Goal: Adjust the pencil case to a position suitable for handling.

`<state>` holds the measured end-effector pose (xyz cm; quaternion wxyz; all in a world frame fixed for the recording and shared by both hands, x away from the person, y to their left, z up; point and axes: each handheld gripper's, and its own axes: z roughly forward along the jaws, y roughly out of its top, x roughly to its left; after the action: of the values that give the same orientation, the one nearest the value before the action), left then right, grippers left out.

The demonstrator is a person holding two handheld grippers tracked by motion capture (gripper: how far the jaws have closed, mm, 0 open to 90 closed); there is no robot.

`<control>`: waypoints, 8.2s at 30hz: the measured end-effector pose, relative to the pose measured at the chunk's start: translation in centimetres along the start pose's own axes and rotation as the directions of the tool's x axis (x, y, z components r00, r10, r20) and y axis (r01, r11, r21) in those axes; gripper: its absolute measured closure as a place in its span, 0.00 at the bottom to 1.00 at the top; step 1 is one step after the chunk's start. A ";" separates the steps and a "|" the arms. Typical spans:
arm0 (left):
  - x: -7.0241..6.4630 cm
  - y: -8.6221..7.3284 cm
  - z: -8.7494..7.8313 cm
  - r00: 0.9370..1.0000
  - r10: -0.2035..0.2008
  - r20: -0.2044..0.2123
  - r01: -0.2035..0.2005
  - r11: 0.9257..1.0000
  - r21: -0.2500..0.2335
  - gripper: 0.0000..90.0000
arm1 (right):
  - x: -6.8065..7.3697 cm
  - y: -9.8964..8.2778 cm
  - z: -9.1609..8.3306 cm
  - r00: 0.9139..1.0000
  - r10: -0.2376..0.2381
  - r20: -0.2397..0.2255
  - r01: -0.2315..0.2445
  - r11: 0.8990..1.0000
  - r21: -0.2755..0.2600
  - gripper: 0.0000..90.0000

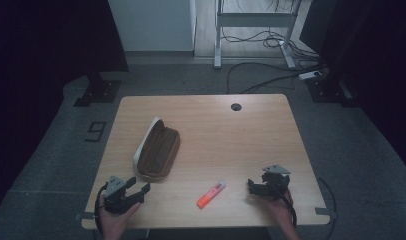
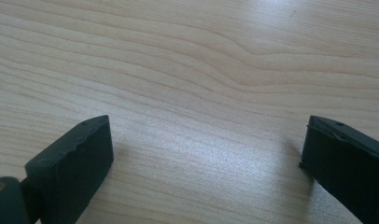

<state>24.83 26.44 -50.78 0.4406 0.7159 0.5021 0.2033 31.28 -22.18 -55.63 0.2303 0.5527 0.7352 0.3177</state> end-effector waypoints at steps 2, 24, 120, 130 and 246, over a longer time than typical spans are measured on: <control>0.2 0.0 0.0 1.000 -0.009 -0.008 0.009 1.000 -0.005 0.38 | 0.0 0.0 0.0 1.000 0.000 0.000 0.000 1.000 0.000 0.02; 1.9 1.7 0.0 0.997 -0.054 -0.060 0.052 0.998 -0.037 0.24 | 0.0 0.1 0.1 1.000 -0.002 0.000 0.002 1.000 0.000 0.02; 5.7 6.0 4.5 0.982 -0.191 -0.009 0.187 0.968 -0.167 0.94 | -0.1 0.2 0.1 1.000 0.002 0.003 -0.002 1.000 -0.002 0.03; 4.7 6.5 4.5 0.988 -0.152 0.028 0.154 0.973 -0.171 0.94 | -0.1 0.2 0.1 1.000 0.002 0.004 -0.002 1.000 -0.002 0.03; -1.8 3.3 4.7 0.995 0.066 0.081 -0.061 0.996 -0.061 0.33 | -0.1 0.2 0.1 1.000 0.002 0.005 -0.002 1.000 -0.001 0.03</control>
<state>29.32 22.42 -50.26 0.4751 0.7260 0.4543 0.2020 31.51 -22.27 -55.61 0.2322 0.5540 0.7339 0.3171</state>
